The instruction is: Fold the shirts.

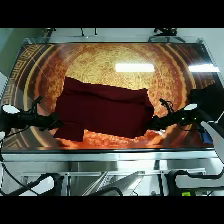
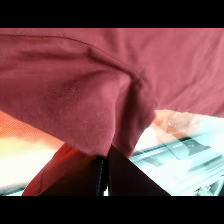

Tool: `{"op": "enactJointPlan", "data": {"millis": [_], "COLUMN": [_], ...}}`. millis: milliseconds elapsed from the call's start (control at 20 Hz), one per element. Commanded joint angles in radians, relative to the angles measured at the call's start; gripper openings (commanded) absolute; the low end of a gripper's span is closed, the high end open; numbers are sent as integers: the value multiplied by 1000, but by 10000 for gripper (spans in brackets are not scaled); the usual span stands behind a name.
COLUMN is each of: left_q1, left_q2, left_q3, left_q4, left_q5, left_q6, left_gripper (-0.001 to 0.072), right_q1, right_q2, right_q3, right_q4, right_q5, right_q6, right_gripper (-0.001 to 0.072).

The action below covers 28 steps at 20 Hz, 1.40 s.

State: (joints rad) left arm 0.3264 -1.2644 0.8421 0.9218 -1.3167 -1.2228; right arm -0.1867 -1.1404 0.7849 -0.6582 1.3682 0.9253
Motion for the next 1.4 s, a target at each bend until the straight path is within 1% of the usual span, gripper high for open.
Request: {"op": "enactJointPlan", "data": {"millis": [0, 100, 250, 350, 450, 550, 650, 750, 900, 1000, 1150, 1250, 1350], "left_q1": [1, 2, 30, 83, 142, 198, 204, 167, 61, -13, -107, -131, -130], "left_q2": [74, 130, 183, 223, 283, 341, 375, 380, 294, 193, 18, -95, -212], "left_q3": [1, 1, 1, 1, 1, 1, 1, 1, 68, 171, 347, 460, 568], "left_q4": [0, 0, -1, 15, 56, 45, 44, 44, 45, 45, 52, 56, 55], "left_q5": [16, 13, -57, -124, -117, -113, -113, -84, 8, 51, 120, 151, 154], "left_q6": [3, 3, 2, 3, -20, -20, -16, -16, -20, -21, -25, -33, -53], "left_gripper": [10, 10, 9, 9, 9, 8, 9, 8, 8, 8, 9, 9, 9], "right_q1": [1, 1, -54, -158, -297, -385, -397, -382, -337, -275, -195, -187, -187], "right_q2": [20, 32, 78, 141, 192, 217, 217, 198, 114, 31, -96, -165, -224], "right_q3": [-6, -6, 6, 20, 38, 46, 46, 54, 121, 188, 296, 349, 385], "right_q4": [16, 17, 16, 16, 16, 26, 110, 187, 198, 227, 229, 229, 229], "right_q5": [48, 31, 80, 104, 154, 170, 163, 144, 84, 55, -16, -40, -62], "right_q6": [-13, -9, 11, 18, 17, 13, -22, -53, -55, -57, -55, -39, -36], "right_gripper": [20, 21, 20, 20, 20, 20, 20, 20, 21, 21, 20, 20, 21]}}
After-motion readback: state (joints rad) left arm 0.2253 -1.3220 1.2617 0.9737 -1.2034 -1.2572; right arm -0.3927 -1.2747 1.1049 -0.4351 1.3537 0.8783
